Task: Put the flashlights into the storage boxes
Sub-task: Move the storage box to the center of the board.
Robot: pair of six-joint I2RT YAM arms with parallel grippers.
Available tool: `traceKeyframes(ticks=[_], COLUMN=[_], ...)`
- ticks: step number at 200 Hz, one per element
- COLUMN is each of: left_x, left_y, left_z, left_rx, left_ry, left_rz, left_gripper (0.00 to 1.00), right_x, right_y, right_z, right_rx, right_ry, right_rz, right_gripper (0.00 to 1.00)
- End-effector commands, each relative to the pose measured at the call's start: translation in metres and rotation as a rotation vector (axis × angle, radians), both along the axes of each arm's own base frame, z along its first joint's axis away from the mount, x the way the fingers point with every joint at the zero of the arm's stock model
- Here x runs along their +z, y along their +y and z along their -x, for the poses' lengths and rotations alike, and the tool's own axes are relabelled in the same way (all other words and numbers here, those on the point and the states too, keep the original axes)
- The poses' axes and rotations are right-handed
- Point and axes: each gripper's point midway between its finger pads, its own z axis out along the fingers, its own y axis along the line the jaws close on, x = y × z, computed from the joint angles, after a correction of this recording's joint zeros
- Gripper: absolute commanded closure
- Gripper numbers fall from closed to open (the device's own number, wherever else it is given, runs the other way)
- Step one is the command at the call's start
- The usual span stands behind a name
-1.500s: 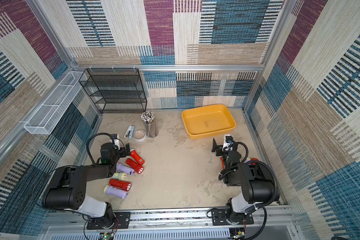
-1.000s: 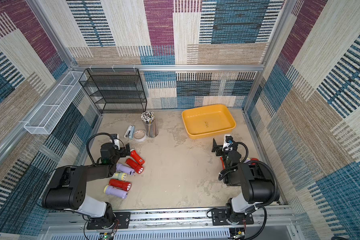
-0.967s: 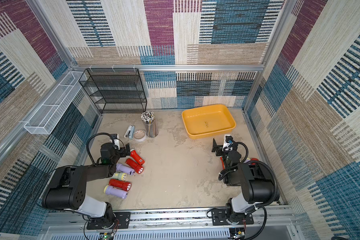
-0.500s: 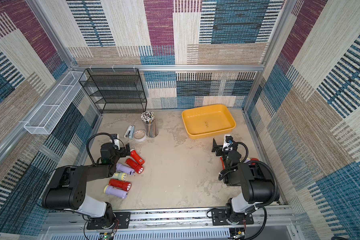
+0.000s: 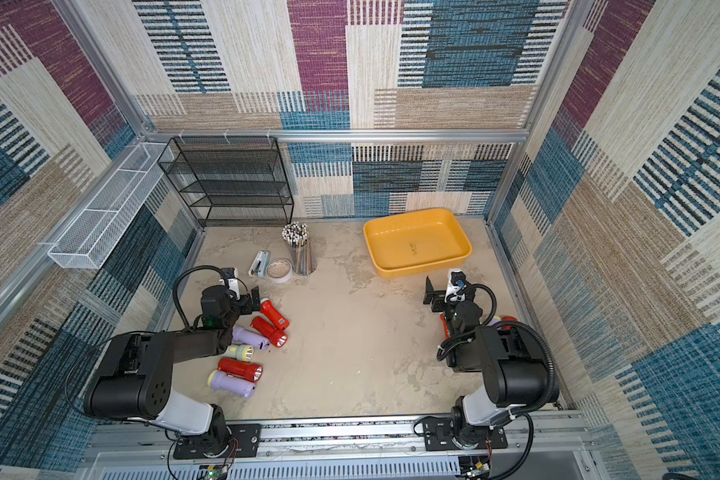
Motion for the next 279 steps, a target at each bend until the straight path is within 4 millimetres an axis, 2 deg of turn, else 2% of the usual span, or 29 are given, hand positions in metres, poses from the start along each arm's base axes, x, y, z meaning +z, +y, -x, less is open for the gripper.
traceKeyframes(ticks=[1,31,57,74,89,115,135,150,171,191,212,228,245,258,279], left_x=[0.007,0.007,0.007,0.007,0.007,0.008,0.019,0.027,0.042,0.070,0.101,0.114,0.114,0.112,0.104], left_y=[-0.002,-0.002,-0.001,-0.001,-0.002,-0.003,-0.006,-0.007,-0.011,-0.018,-0.043,-0.071,-0.105,-0.140,-0.183], left_z=[-0.004,-0.004,-0.004,-0.004,-0.004,-0.004,-0.007,-0.003,0.003,0.011,0.019,0.022,0.024,0.027,0.030], left_rx=[-0.011,-0.013,-0.013,-0.013,-0.014,-0.021,-0.041,-0.045,-0.064,-0.054,-0.105,-0.169,-0.227,-0.310,-0.345], left_ry=[-0.028,-0.026,-0.025,-0.027,-0.028,-0.028,-0.015,0.012,-0.019,-0.048,-0.119,-0.121,-0.065,-0.019,0.036], left_rz=[0.020,0.024,0.025,0.025,0.026,0.025,0.027,0.027,0.018,0.052,0.126,0.181,0.218,0.290,0.368], left_gripper=[0.01,0.01,0.01,0.01,0.01,0.01,0.00,0.00,0.01,0.01,0.01,0.01,0.01,0.00,0.01], right_x=[0.004,0.006,0.000,0.012,0.020,0.036,0.039,0.038,0.035,0.030,0.027,0.026,0.028,0.029,0.029], right_y=[0.001,0.002,-0.009,-0.007,-0.004,-0.023,0.000,0.015,0.018,0.019,0.020,0.018,0.019,0.020,0.019], right_z=[0.000,-0.008,-0.040,-0.061,-0.070,-0.068,-0.069,-0.071,-0.068,-0.066,-0.069,-0.070,-0.069,-0.067,-0.063], right_rx=[0.002,0.006,-0.071,-0.073,-0.071,-0.209,-0.057,0.019,0.020,0.018,0.019,0.003,0.001,0.006,-0.006], right_ry=[-0.016,0.019,0.207,0.281,0.301,0.267,0.295,0.336,0.358,0.375,0.401,0.412,0.408,0.400,0.401], right_rz=[-0.010,-0.003,-0.055,-0.110,-0.104,-0.205,-0.214,-0.230,-0.232,-0.250,-0.263,-0.277,-0.293,-0.305,-0.315], right_gripper=[0.00,0.00,0.00,0.00,0.00,0.00,0.00,0.00,0.00,0.01,0.00,0.00,0.00,0.00,0.00])
